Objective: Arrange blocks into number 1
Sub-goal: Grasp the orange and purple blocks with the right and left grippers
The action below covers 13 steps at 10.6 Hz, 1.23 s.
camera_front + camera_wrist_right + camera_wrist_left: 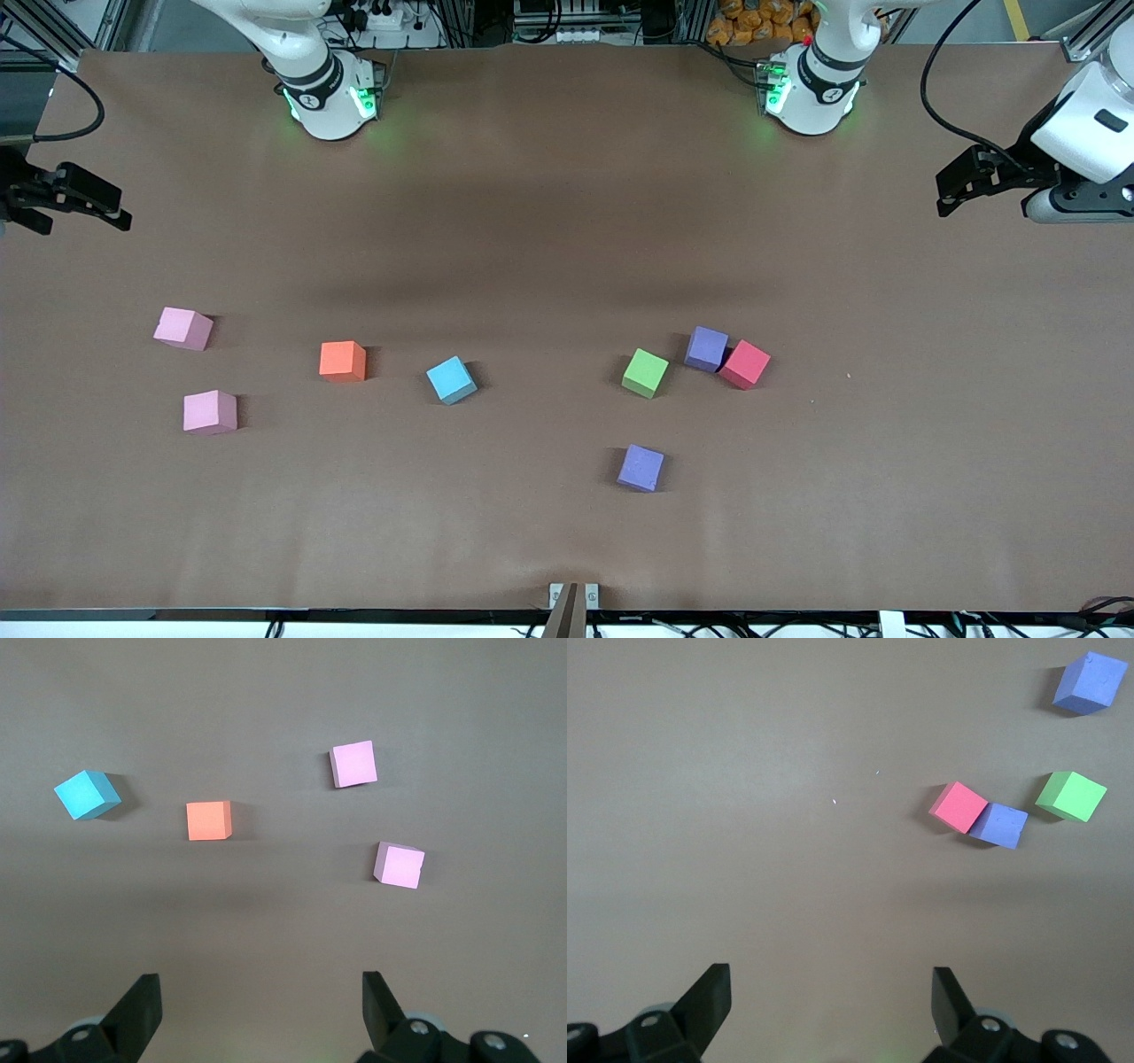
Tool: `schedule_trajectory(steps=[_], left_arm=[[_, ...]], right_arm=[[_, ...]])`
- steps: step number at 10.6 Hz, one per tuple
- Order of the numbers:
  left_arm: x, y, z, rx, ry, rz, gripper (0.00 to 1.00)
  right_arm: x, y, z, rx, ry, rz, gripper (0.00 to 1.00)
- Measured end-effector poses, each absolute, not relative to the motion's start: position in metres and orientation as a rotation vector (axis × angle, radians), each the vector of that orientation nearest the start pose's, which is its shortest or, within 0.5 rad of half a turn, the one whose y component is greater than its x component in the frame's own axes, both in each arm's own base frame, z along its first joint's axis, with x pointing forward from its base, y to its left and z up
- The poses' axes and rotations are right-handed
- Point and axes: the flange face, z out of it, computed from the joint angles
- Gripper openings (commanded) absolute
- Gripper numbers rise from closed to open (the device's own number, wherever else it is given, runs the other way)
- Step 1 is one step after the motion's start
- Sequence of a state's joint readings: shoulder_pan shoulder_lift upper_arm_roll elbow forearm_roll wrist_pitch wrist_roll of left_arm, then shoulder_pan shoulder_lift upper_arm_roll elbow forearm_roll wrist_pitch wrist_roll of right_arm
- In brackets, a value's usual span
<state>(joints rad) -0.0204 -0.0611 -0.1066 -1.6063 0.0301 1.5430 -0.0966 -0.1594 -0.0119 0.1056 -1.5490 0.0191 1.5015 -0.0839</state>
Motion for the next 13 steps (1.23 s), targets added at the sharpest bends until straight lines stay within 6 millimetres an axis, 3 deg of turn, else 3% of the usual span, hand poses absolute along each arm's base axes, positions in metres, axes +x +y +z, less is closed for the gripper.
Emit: schedule_trajectory(steps=[3, 5, 6, 8, 10, 13], left_arm=[[0.529, -0.067, 0.637, -3.104, 0.058, 0.004, 1.00], [0.536, -0.073, 0.620, -3.102, 0.083, 0.060, 1.00], [0.545, -0.084, 0.598, -3.098, 0.113, 0.121, 1.00], [0.568, -0.110, 0.541, -3.087, 0.131, 0.241, 1.00], [0.594, -0.141, 0.482, -3.080, -0.067, 0.261, 1.00], [0.611, -0.195, 0.415, -3.071, -0.310, 0.230, 1.00]], right_arm=[[0.544, -0.026, 0.625, -3.118, -0.050, 0.075, 1.00], [0.552, -0.017, 0.594, -3.116, -0.074, 0.072, 1.00], [0.558, -0.005, 0.562, -3.114, -0.104, 0.059, 1.00], [0.571, 0.025, 0.480, -3.109, -0.177, 0.022, 1.00], [0.579, 0.056, 0.395, -3.096, -0.204, 0.056, 1.00], [0.589, 0.096, 0.310, -3.084, -0.216, 0.116, 1.00]])
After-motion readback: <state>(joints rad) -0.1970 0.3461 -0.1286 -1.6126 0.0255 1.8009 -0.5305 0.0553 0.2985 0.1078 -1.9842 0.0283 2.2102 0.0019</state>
